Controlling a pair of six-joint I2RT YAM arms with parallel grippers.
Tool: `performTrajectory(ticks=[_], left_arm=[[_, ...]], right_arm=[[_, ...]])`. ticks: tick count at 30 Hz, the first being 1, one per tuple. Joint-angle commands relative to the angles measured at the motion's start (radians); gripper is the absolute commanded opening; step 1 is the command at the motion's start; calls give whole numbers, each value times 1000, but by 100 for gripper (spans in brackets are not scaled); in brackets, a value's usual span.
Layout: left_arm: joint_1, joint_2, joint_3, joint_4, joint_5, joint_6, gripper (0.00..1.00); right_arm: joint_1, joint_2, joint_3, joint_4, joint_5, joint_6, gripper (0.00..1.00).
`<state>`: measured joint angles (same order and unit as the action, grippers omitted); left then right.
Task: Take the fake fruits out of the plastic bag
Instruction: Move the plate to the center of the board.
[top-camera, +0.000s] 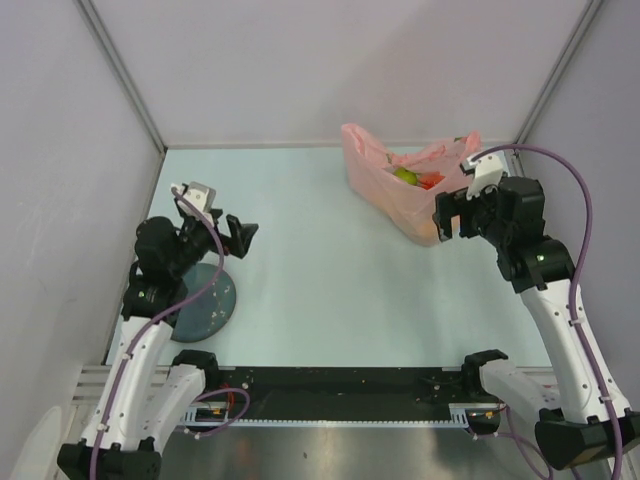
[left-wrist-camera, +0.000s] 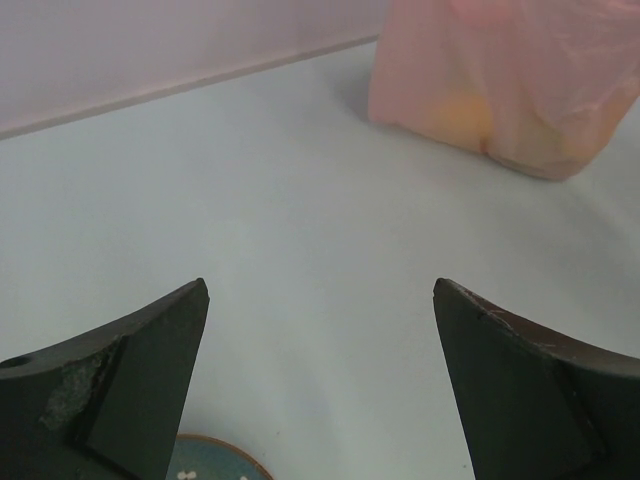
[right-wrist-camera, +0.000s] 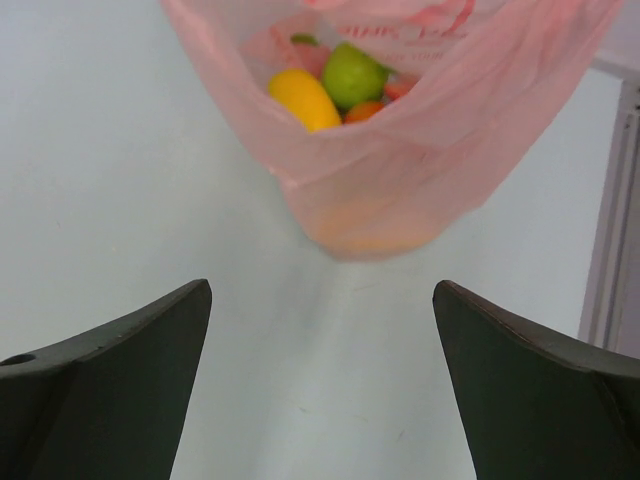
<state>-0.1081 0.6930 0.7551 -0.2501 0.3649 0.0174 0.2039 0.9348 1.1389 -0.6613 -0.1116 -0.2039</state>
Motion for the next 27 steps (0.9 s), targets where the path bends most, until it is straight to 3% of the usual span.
performTrajectory(ticks=[1, 8, 12, 16, 20, 22, 24, 27], left_arm=[[7, 104, 180, 97, 88, -166, 100], [-30, 371, 475, 54, 192, -203, 98], [-79, 592, 749, -17, 233, -183, 100], [-120, 778, 935, -23, 226, -243, 100], [-151, 927, 1073, -88, 128, -225, 100], [-139, 915, 1072, -132, 74, -185, 100], [-87, 835, 965, -172, 7, -149, 100], [71, 733, 803, -242, 9, -145, 100]], right_arm=[[9, 51, 126, 144, 98, 106, 98], [-33, 211, 272, 291, 263, 132, 96], [-95, 286, 329, 333, 363, 149, 96], [-142, 399, 415, 306, 360, 155, 96], [-166, 447, 469, 262, 293, 188, 96], [-152, 443, 467, 256, 204, 196, 94], [-118, 424, 441, 253, 172, 175, 95], [-64, 401, 380, 247, 121, 140, 96]])
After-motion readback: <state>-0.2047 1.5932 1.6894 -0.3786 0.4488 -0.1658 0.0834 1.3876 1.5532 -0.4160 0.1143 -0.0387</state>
